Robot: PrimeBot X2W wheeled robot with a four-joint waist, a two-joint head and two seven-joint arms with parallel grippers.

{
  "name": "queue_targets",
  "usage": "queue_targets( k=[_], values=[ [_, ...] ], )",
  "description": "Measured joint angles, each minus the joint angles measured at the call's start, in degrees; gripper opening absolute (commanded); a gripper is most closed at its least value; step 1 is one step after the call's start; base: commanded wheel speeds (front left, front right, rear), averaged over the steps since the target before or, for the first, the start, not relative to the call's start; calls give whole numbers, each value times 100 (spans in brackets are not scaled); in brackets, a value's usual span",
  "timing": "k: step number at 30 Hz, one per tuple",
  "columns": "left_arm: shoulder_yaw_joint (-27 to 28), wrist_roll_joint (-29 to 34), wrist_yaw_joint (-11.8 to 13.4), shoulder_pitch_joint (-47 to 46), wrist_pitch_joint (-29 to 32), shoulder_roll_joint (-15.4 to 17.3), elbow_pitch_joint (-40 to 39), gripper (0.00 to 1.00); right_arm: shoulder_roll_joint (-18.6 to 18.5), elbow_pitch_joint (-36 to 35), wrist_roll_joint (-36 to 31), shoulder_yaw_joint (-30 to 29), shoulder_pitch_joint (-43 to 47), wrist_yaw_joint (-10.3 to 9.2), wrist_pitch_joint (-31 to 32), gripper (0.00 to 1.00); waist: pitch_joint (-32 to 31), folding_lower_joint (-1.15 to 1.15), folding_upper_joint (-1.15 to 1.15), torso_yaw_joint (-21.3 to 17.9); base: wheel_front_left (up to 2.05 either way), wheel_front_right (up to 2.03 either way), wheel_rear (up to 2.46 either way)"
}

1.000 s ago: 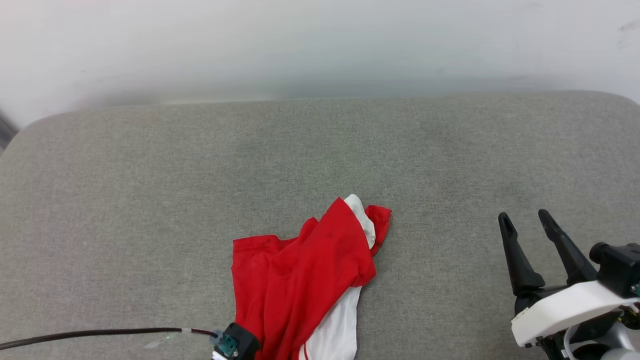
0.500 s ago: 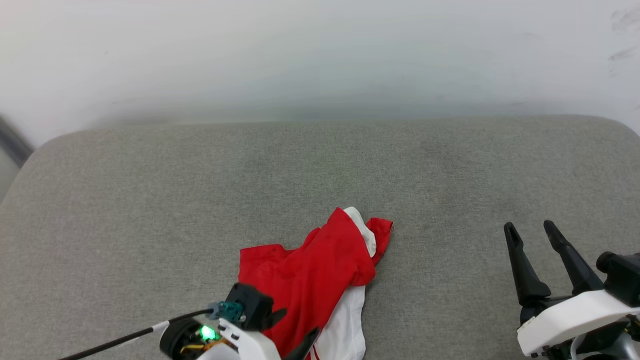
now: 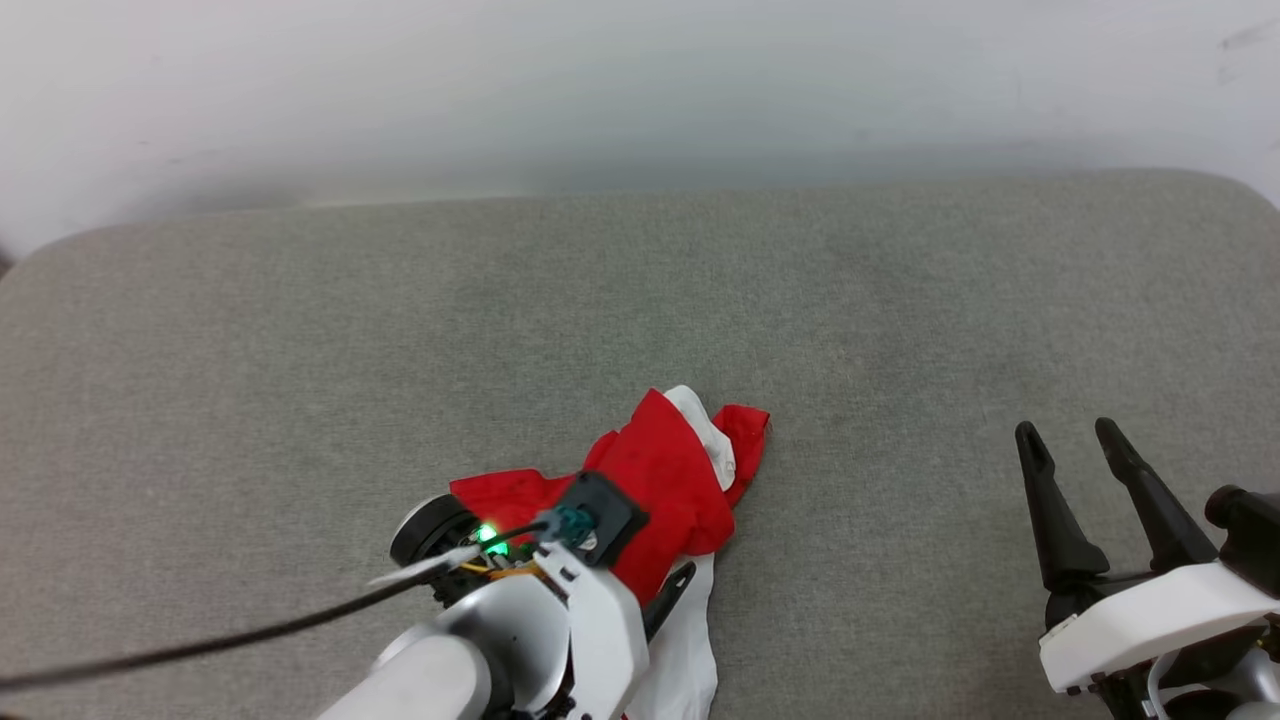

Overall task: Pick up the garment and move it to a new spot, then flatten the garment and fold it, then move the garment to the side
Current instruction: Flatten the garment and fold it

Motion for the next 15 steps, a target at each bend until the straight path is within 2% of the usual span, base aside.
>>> queue_targets(
  k=[5,11,13,14,15],
  values=[
    [-304,64,-278,-402,382,-124,490,100,0,40,37,0,-86,0,-49,100,177,0,0,-105,0,0,0],
    [-638,298,-461,-866,782,-45,934,100,1,114,24,7,-114,0,-123,100,333,0,0,-214,0,0,0],
    [-724,272,-494,-905,958,-15,1045,28,0,149,66,-9,-127,0,-132,100,353,0,0,-238,0,0,0],
    [-762,244,-511,-919,1003,-4,1072,0,1,162,56,-10,-129,0,-149,100,358,0,0,-245,0,0,0],
    [-804,245,-520,-964,1061,8,1096,0,0,169,51,-5,-133,0,-167,100,360,0,0,-250,0,0,0]
  ],
)
